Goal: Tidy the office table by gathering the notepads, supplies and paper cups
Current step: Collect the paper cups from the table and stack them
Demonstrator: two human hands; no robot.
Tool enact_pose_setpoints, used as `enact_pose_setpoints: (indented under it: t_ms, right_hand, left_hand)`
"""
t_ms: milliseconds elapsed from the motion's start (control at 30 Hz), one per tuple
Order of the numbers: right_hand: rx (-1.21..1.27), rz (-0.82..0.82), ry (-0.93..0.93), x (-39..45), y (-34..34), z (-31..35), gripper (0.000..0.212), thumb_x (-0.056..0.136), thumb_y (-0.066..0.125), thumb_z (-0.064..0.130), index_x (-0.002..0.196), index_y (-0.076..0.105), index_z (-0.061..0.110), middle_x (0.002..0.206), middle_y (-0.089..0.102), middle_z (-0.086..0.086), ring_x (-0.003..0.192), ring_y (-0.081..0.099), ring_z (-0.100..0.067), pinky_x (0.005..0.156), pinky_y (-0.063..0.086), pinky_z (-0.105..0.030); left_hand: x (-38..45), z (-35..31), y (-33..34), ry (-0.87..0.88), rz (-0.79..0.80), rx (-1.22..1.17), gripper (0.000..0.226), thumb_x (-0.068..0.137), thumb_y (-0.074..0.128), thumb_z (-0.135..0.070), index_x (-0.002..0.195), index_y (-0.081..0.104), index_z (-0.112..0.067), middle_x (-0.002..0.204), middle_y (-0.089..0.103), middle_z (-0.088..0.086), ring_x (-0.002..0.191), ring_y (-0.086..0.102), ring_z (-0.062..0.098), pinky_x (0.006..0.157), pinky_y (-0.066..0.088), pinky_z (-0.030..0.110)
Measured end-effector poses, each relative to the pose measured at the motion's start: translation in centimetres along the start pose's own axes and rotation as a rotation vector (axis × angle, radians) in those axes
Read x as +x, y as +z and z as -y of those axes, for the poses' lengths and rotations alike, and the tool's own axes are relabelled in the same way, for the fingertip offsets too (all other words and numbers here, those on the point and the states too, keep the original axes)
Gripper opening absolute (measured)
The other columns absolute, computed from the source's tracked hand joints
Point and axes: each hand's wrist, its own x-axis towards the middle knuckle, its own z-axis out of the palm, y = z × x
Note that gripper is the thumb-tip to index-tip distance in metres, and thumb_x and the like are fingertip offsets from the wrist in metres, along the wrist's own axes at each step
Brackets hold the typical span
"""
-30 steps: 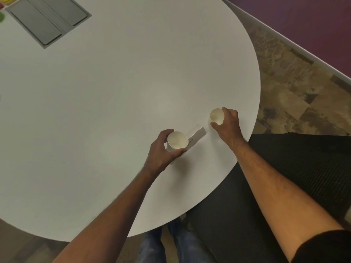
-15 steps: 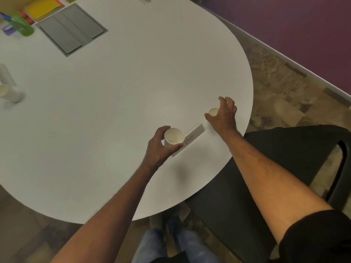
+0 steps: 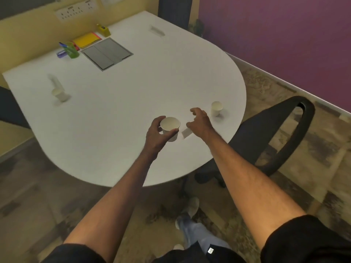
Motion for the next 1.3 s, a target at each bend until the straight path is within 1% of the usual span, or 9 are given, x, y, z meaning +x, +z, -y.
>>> enact_pose_setpoints:
  t_ms: [67,200,367,467,567,700,867,1033,1300]
  right_hand:
    - [0.059,0.069,-0.027,-4.3,1.3,0.2,0.065,0.083,0.066,0.003,0.143,0.046,0.019,0.141,0.048,-0.008,0.120,0.054,-0.022,0.087,0.049,-0.029]
    - [0.077,0.226,-0.116,-13.5,3.3,-0.2,0.074,0.083,0.077,0.009,0.146,0.041,0.024,0.139,0.052,-0.002,0.117,0.056,-0.019,0.079,0.049,-0.020]
    - [0.132,0.250,-0.141,-23.7,4.3,-2.8,0.086,0.077,0.086,0.032,0.146,0.036,0.035,0.144,0.049,0.008,0.119,0.054,-0.008,0.094,0.053,-0.026]
    - [0.196,0.188,-0.107,-27.9,3.4,-5.4,0.085,0.077,0.086,0.039,0.145,0.037,0.036,0.143,0.051,0.008,0.120,0.054,-0.008,0.084,0.049,-0.016]
    - [0.222,0.144,-0.105,-30.7,1.1,-9.0,0.081,0.075,0.087,0.043,0.142,0.043,0.033,0.137,0.057,0.007,0.120,0.058,-0.009,0.088,0.053,-0.021]
    - [0.241,0.077,-0.083,-33.3,-3.7,-15.3,0.074,0.070,0.088,0.050,0.132,0.051,0.037,0.123,0.063,0.013,0.114,0.060,-0.005,0.091,0.056,-0.024]
    - [0.304,-0.014,-0.014,-34.5,-11.8,-23.9,0.072,0.066,0.089,0.051,0.128,0.052,0.043,0.119,0.066,0.018,0.108,0.065,-0.001,0.089,0.058,-0.028]
    - [0.339,-0.149,0.046,-33.2,-21.4,-31.7,0.063,0.070,0.087,0.048,0.125,0.057,0.042,0.116,0.070,0.013,0.106,0.069,-0.006,0.089,0.060,-0.038]
    - [0.304,-0.246,0.028,-26.5,-35.2,-37.1,0.074,0.064,0.083,0.058,0.130,0.059,0.033,0.118,0.068,0.016,0.108,0.064,0.001,0.087,0.054,-0.021]
  left_hand:
    - [-3.4,0.1,-1.4,0.006,-0.011,-0.021,0.074,0.063,0.086,-0.054,0.129,0.054,-0.040,0.123,0.058,-0.027,0.114,0.059,0.003,0.086,0.053,0.028]
    - [-9.9,0.8,-3.2,-0.010,-0.001,-0.064,0.077,0.063,0.086,-0.052,0.131,0.055,-0.035,0.128,0.060,-0.010,0.114,0.061,0.017,0.086,0.059,0.040]
    - [-16.9,1.5,-3.1,-0.026,0.138,-0.074,0.071,0.067,0.088,-0.044,0.130,0.057,-0.034,0.127,0.060,-0.005,0.113,0.063,0.018,0.087,0.061,0.049]
    - [-20.5,2.0,-1.3,-0.001,0.246,-0.008,0.072,0.068,0.085,-0.054,0.131,0.054,-0.040,0.129,0.055,-0.020,0.115,0.058,0.011,0.091,0.059,0.037]
    - [-23.3,2.0,1.9,0.004,0.343,0.013,0.065,0.071,0.083,-0.053,0.129,0.054,-0.045,0.125,0.053,-0.033,0.114,0.056,0.001,0.089,0.054,0.020]
    - [-25.9,2.1,8.2,-0.056,0.501,-0.052,0.061,0.076,0.087,-0.035,0.131,0.059,-0.037,0.129,0.063,-0.014,0.119,0.061,0.008,0.092,0.053,0.020]
    - [-27.3,0.6,20.0,-0.123,0.644,-0.058,0.064,0.075,0.087,-0.025,0.134,0.060,-0.025,0.129,0.065,-0.004,0.122,0.061,0.015,0.107,0.050,0.037]
    - [-27.0,-2.8,33.1,-0.141,0.680,-0.084,0.058,0.074,0.086,-0.022,0.126,0.061,-0.018,0.123,0.068,0.004,0.115,0.065,0.020,0.097,0.055,0.030]
    - [-22.3,-8.4,47.7,-0.163,0.668,-0.145,0.053,0.081,0.082,-0.008,0.129,0.060,-0.012,0.126,0.067,0.011,0.118,0.063,0.025,0.102,0.051,0.039]
